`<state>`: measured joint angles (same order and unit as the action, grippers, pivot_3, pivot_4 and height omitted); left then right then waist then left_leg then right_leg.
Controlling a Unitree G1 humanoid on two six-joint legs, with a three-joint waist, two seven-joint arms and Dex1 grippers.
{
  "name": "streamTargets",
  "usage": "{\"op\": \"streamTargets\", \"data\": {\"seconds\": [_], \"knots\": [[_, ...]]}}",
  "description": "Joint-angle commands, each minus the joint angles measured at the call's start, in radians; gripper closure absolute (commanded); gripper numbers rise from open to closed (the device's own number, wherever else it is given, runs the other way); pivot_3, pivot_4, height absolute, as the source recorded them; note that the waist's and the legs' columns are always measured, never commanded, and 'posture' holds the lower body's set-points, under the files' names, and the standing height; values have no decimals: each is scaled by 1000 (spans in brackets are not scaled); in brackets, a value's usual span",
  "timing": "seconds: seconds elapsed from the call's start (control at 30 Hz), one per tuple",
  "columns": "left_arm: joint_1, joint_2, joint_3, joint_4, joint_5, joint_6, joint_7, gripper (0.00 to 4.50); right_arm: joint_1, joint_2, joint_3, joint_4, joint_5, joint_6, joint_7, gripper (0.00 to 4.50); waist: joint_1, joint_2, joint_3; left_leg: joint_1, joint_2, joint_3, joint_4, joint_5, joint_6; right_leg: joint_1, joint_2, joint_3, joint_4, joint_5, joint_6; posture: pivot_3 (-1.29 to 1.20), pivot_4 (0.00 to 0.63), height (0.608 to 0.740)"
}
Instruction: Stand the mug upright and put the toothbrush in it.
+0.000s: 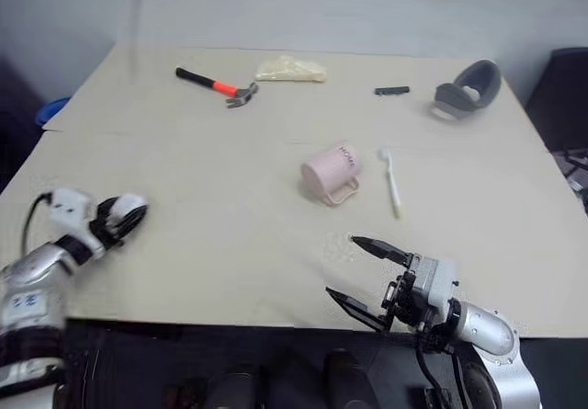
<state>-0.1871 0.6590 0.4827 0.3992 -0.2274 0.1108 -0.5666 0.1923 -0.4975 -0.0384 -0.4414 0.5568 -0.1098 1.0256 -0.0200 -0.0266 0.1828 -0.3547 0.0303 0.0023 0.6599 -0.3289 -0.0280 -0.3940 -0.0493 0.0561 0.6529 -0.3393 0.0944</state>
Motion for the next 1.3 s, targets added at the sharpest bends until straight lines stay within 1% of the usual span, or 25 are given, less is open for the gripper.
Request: {"op": "streamTargets", "data": {"seconds": [0.03,0.1,0.17,0.2,0.23,0.27,0.3,0.37,0.47,0.53,0.6,0.63,0.67,0.73,0.77,0.8,0.9,0.97,1.03,1.1,1.17,1.2,1.27,1.3], "knots": [[13,9,52,-83,-36,62,66,1392,-12,9,22,19,6,-30,37,0,21,-1,0,0,-1,-1,0,0,1,1,-1,-1,-1,0,0,0,150,740],[5,-1,59,-121,-60,94,83,856,-17,10,25,34,5,-37,42,0,30,-1,-1,0,-3,-3,1,0,1,2,-5,-4,-1,0,0,0,150,740],[-6,2,63,-155,-85,140,87,218,-18,10,17,43,4,-42,34,0,34,-1,-1,-2,-4,-4,1,0,2,2,-7,-7,-2,0,0,0,150,740],[-9,11,67,-172,-104,175,80,24,-16,9,10,46,3,-45,28,0,32,-1,-1,-2,-5,-5,1,0,2,2,-8,-8,-2,0,0,0,150,740],[-10,17,70,-184,-116,201,75,24,-14,9,6,48,1,-47,24,0,29,-1,-1,-2,-4,-5,1,0,2,2,-7,-9,-2,0,0,0,150,740],[-6,52,68,-194,-115,200,40,24,3,0,-22,49,10,-46,18,0,21,-1,-1,-2,-4,-5,1,0,1,2,-7,-10,-2,0,0,0,150,740],[0,88,66,-201,-105,175,5,24,24,-11,-52,47,21,-44,15,0,17,-1,-1,-2,-4,-5,0,0,1,2,-7,-11,-2,0,0,0,150,740],[21,166,57,-222,-102,104,-117,24,78,-31,-120,43,38,-37,6,0,10,-1,-1,-2,-3,-5,-1,0,0,1,-6,-12,-2,0,-1,0,150,740],[37,239,62,-220,-131,18,-262,24,167,-52,-220,39,73,10,-28,0,5,0,0,-2,-3,-4,-6,1,-1,1,-7,-11,-6,-1,-1,0,150,740],[66,280,37,-232,-163,2,-397,24,222,-65,-286,52,83,48,-60,0,2,1,0,0,-4,-3,-8,1,-1,2,-8,-11,-7,-1,-1,0,150,740],[103,326,-23,-239,-145,12,-492,24,254,-68,-334,67,79,77,-91,0,-5,1,0,1,-4,-2,-11,2,0,2,-8,-10,-7,-1,-2,0,150,740],[107,332,-43,-241,-142,13,-515,24,262,-68,-349,71,77,93,-105,0,-7,1,0,1,-4,-2,-11,2,0,2,-8,-10,-7,-1,-2,0,150,740],[77,311,-54,-241,-157,5,-511,24,266,-72,-356,65,71,108,-118,0,-8,2,0,1,-4,-3,-11,2,0,2,-8,-10,-7,-1,-2,0,150,740],[23,266,-77,-258,-203,-3,-527,24,259,-96,-344,2,40,253,-246,0,-9,2,0,1,-4,-3,-11,3,0,2,-8,-10,-7,-1,-2,0,150,740],[4,245,-91,-274,-219,-1,-536,24,238,-120,-328,-40,41,365,-327,0,-8,2,0,1,-4,-3,-11,3,0,2,-8,-11,-6,-1,-2,0,150,740],[-5,226,-104,-292,-235,13,-547,24,203,-138,-309,-82,85,478,-400,0,-10,2,0,1,-4,-3,-10,3,0,2,-8,-10,-5,-1,-2,0,150,740],[-8,174,-161,-347,-238,7,-564,24,7,-141,-260,-174,270,756,-618,0,-24,2,1,1,-3,-3,-10,4,-1,1,-8,-10,-4,-1,-3,0,150,740],[-3,152,-189,-383,-247,29,-566,24,-169,-114,-225,-185,371,911,-781,0,-30,4,2,0,-4,-3,-11,4,-2,-1,-8,-9,-3,-1,-3,0,150,740],[2,138,-208,-424,-259,57,-565,24,-342,-82,-180,-158,422,1097,-955,0,-33,4,2,-1,-3,-4,-11,4,-2,-3,-7,-10,-2,-1,-3,0,150,740],[2,128,-218,-452,-267,71,-556,24,-463,-2,-180,-101,506,1227,-1139,0,-33,3,1,-5,-3,-5,-10,5,-3,-6,-6,-10,-2,-1,-3,0,150,740],[0,122,-224,-469,-273,86,-550,24,-567,96,-191,-33,519,1299,-1287,0,-32,2,1,-12,-3,-6,-9,6,-4,-14,-6,-11,0,-1,-3,0,150,740],[-1,119,-227,-475,-272,89,-547,24,-614,131,-193,4,491,1342,-1349,0,-31,2,1,-18,-3,-6,-7,7,-4,-19,-7,-11,3,-1,-3,0,150,740],[2,115,-229,-487,-272,92,-542,24,-694,205,-205,84,418,1400,-1474,0,-33,3,1,-20,-5,-5,-5,10,-5,-21,-8,-11,6,-1,-3,0,150,740],[4,114,-230,-493,-270,92,-540,24,-722,232,-214,116,403,1413,-1501,0,-33,3,1,-21,-5,-5,-5,10,-5,-21,-8,-11,6,-1,-2,0,150,740]]}}
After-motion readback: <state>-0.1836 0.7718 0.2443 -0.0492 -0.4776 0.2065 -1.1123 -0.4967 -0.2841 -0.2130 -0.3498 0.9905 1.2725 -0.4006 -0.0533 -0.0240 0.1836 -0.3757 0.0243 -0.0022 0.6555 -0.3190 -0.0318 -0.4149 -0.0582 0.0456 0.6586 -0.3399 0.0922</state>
